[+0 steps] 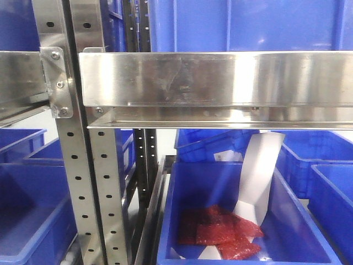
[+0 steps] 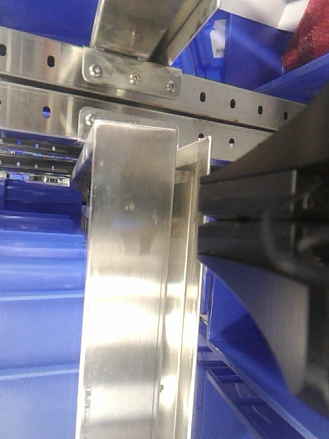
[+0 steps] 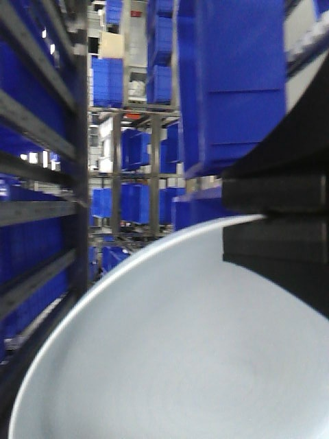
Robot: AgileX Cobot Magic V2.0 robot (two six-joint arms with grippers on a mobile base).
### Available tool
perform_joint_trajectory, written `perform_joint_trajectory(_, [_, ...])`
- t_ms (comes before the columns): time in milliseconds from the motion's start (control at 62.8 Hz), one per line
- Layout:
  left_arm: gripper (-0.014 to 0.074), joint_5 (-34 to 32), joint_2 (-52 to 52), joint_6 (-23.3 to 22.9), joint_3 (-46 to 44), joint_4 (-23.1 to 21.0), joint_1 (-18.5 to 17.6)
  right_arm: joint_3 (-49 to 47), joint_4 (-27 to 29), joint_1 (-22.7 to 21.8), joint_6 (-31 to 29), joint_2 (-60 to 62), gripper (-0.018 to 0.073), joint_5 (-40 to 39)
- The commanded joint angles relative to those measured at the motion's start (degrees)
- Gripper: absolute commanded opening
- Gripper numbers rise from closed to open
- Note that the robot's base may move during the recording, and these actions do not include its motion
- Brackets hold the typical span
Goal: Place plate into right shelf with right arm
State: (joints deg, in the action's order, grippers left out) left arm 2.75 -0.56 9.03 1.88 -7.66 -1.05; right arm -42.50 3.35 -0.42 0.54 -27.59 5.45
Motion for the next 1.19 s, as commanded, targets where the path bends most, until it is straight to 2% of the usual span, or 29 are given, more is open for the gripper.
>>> perform_joint_trajectory(0, [-0.0128, -5.2, -0.6, -0.4, 0.6, -0.5, -0.1, -7.7, -0.2, -0.2, -0.2, -6.0, 0.0053, -5.4])
perform_joint_trajectory(191, [-0.0128, -5.2, -0.6, -0.4, 0.6, -0.5, -0.1, -16.9, -0.2, 0.6, -0.2, -17.7, 0.0053, -7.5])
perform_joint_trajectory(510, [-0.0128, -5.2, -0.6, -0.4, 0.6, -0.5, -0.1, -27.1, -0.2, 7.5, -0.2, -36.7, 0.0053, -16.2])
perform_joint_trajectory(701, [-0.0128, -5.2, -0.6, -0.4, 0.6, -0.5, -0.1, -29.3, -0.3, 8.8, -0.2, -44.6, 0.0055, -17.1])
perform_joint_trajectory(924, [-0.0128, -5.2, -0.6, -0.4, 0.6, -0.5, -0.1, -29.3, -3.3, 11.0, -0.2, -47.6, 0.0063, -16.7])
perform_joint_trajectory(1020, [-0.0128, -5.2, -0.6, -0.4, 0.6, -0.5, -0.1, -29.3, -3.3, 11.4, -0.2, -47.6, 0.0170, -16.7])
perform_joint_trajectory(1147, [-0.0128, -5.2, -0.6, -0.4, 0.6, -0.5, -0.1, -29.3, -3.3, 11.4, -0.2, -47.6, 0.0482, -16.6])
perform_joint_trajectory(1179, [-0.0128, -5.2, -0.6, -0.4, 0.6, -0.5, -0.1, -29.3, -3.3, 11.4, 0.0, -47.6, 0.0528, -16.6])
